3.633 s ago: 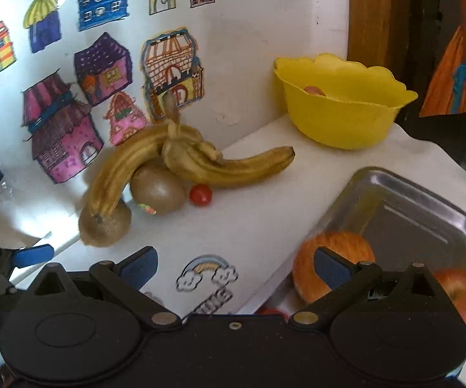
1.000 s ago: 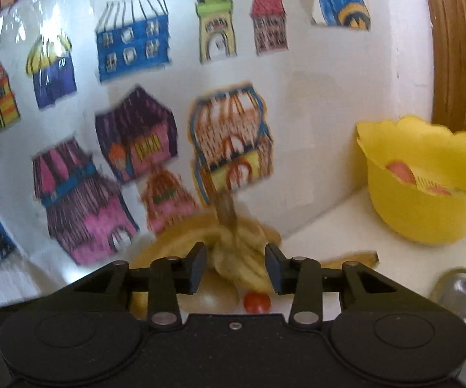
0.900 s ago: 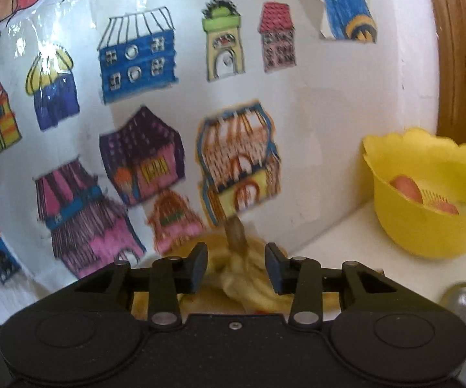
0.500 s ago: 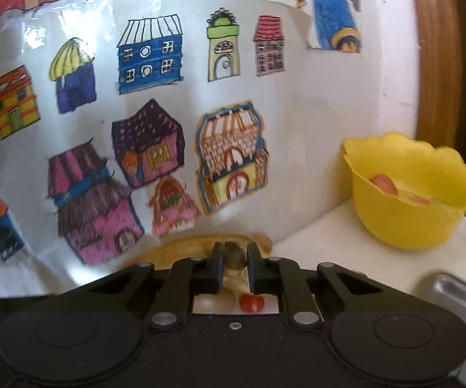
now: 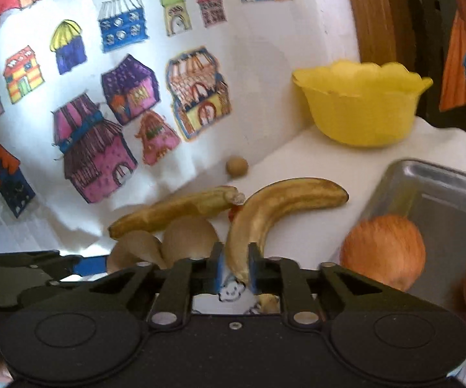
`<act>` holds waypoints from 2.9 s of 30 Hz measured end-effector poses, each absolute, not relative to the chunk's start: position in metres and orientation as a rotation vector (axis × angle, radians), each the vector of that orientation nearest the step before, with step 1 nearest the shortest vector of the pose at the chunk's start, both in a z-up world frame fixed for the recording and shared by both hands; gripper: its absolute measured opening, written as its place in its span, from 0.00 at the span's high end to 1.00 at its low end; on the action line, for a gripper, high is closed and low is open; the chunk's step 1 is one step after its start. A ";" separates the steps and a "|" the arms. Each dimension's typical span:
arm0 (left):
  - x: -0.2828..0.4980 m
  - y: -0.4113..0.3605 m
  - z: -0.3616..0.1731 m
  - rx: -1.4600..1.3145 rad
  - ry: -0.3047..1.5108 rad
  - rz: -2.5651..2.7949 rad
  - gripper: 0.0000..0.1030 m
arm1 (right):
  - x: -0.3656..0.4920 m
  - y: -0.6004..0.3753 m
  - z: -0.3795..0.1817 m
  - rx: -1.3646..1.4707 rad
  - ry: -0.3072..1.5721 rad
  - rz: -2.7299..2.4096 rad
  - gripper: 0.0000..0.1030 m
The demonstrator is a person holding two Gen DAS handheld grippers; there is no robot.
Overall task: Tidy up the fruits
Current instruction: 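Grasp the brown kiwi with the left tool while the right tool lifts the banana, then carry the kiwi with the left tool while the right tool carries the banana toward the tray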
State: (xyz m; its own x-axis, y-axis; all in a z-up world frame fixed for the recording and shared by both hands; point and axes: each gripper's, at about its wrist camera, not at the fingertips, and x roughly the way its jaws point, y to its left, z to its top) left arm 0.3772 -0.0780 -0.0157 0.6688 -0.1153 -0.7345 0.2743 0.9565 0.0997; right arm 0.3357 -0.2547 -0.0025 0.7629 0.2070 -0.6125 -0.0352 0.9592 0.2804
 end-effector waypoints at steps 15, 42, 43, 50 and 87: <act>0.384 -0.083 -0.025 0.236 0.829 -0.224 0.42 | 0.397 -0.252 -0.023 0.285 0.794 0.045 0.52; 0.324 -0.027 -0.021 0.210 0.852 -0.294 0.45 | 0.325 -0.190 -0.024 0.375 0.951 0.046 0.64; 0.323 -0.024 -0.020 0.217 0.856 -0.305 0.45 | 0.320 -0.187 -0.023 0.371 0.958 0.049 0.64; 0.315 -0.008 -0.015 0.255 0.877 -0.360 0.45 | 0.279 -0.171 -0.017 0.343 0.997 0.057 0.62; 0.325 0.005 -0.021 0.322 0.776 -0.423 0.42 | 0.268 -0.134 -0.040 0.085 0.722 -0.045 0.48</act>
